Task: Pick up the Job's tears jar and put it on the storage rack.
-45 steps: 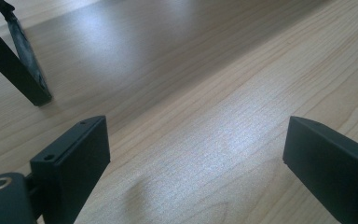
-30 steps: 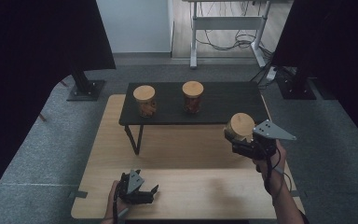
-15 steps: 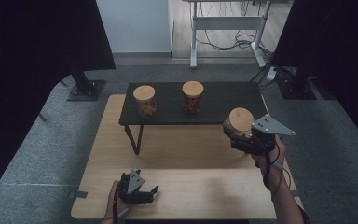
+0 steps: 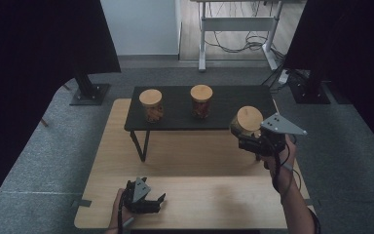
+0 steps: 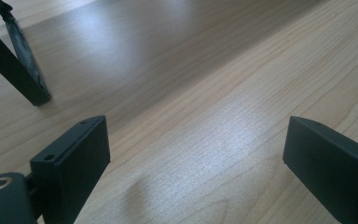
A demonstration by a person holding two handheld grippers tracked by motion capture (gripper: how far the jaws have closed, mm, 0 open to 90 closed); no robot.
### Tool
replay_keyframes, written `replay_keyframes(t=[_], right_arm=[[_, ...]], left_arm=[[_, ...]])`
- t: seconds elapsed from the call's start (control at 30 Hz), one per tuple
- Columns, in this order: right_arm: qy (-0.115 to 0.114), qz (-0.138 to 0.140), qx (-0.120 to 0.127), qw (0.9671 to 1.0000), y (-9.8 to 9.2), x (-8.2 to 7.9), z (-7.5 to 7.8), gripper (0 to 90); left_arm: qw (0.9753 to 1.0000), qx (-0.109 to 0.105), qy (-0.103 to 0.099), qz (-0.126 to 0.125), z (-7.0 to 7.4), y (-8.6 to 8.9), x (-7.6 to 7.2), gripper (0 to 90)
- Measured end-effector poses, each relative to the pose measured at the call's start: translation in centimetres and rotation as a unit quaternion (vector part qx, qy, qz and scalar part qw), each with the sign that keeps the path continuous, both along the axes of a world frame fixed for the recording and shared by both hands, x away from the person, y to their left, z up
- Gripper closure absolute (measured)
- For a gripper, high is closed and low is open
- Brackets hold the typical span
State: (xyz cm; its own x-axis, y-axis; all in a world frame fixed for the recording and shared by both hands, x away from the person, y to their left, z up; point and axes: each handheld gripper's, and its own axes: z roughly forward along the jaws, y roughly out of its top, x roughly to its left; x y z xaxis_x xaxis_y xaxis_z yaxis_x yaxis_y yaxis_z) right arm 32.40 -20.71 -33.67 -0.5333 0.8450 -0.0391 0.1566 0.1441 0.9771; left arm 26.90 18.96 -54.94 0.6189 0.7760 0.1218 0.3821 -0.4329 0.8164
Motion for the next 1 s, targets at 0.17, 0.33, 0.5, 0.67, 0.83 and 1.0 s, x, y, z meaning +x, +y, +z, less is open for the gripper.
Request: replay_keyframes(t=[0.17,0.33,0.5,0.67,0.83,1.0], right_arm=[[-0.001,0.000,-0.001,1.0000,0.2,0.4,0.4,24.8],[0.001,-0.003,-0.008,1.0000,0.5,1.0,0.3,24.8],[0.001,-0.008,-0.012,0.9999,0.5,1.4,0.4,24.8],[0.008,-0.013,-0.018,0.9997,0.4,2.0,0.7,24.8],[0.013,-0.017,-0.027,0.9994,0.4,2.7,1.0,24.8],[0.015,-0.021,-0.029,0.9993,0.4,3.3,1.2,24.8]], left_arm=[[1.0000,0.001,-0.001,0.001,0.0,0.1,0.0,7.0],[1.0000,0.002,-0.002,0.003,0.0,0.2,0.0,6.9],[1.0000,0.003,-0.002,0.003,0.0,0.2,0.1,6.9],[1.0000,0.003,-0.002,0.004,0.0,0.2,0.1,6.8],[1.0000,0.004,-0.002,0.004,0.0,0.3,0.1,6.9],[1.0000,0.004,-0.002,0.004,0.0,0.3,0.1,6.8]])
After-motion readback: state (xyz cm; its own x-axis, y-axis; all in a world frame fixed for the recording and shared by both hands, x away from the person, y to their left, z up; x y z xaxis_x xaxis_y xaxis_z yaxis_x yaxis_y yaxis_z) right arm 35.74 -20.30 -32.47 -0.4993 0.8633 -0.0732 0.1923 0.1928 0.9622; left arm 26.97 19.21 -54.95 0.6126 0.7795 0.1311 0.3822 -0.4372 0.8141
